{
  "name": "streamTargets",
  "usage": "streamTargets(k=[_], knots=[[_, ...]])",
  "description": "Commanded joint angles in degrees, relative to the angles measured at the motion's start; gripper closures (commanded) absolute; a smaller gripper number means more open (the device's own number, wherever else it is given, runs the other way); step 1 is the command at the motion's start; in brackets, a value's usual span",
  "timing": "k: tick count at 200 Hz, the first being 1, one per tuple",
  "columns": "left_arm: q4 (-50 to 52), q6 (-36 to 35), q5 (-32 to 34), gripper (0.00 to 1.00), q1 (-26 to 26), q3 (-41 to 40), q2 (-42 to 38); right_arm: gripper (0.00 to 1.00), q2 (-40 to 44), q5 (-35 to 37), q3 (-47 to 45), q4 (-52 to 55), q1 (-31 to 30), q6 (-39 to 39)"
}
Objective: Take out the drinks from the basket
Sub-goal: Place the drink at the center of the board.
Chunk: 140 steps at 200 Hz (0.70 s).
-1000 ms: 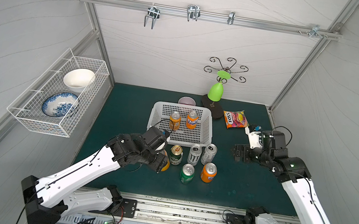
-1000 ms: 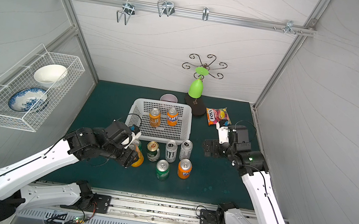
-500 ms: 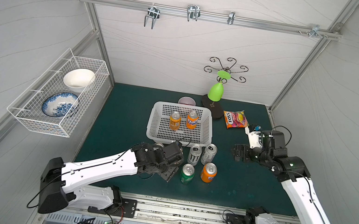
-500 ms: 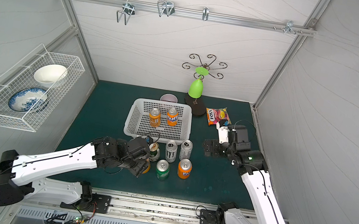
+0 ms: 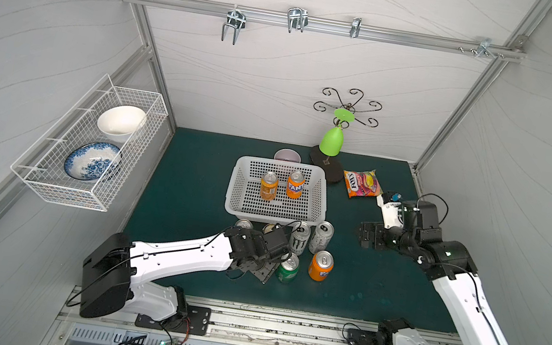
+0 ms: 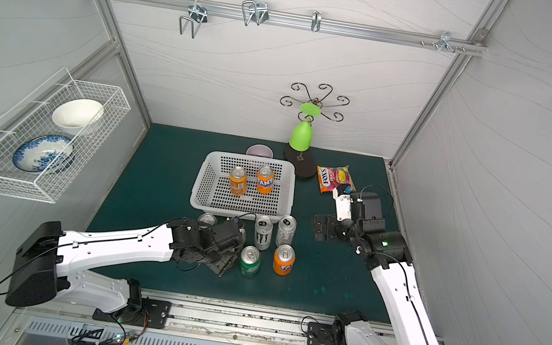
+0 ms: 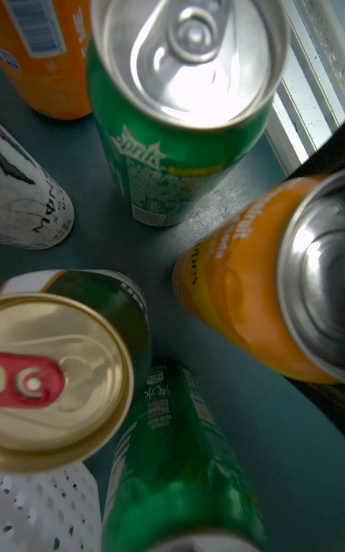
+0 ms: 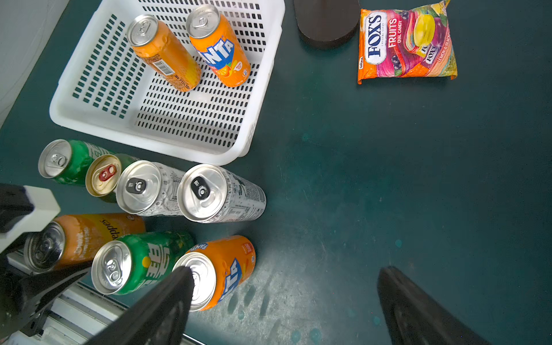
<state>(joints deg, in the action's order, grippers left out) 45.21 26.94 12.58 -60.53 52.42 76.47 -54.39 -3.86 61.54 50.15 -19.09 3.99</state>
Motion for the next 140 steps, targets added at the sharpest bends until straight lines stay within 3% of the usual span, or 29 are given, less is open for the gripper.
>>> streamTargets(k=[1, 88, 140], knots=[[-4.69, 1.14, 0.51, 0.49, -0.38, 1.2, -0.2, 0.01, 0.07, 0.25, 0.73, 0.23, 0.28, -0.81], [-6.61, 1.98, -1.16, 0.46, -0.38, -0.74, 0.87, 0.01, -0.02, 0.17, 0.6, 0.05, 0.28, -0.77], [-6.3, 2.15, -0.91, 0.36, -0.38, -1.44, 0.57, 0.01, -0.2, 0.26, 0.69, 0.11, 0.24, -0.91]])
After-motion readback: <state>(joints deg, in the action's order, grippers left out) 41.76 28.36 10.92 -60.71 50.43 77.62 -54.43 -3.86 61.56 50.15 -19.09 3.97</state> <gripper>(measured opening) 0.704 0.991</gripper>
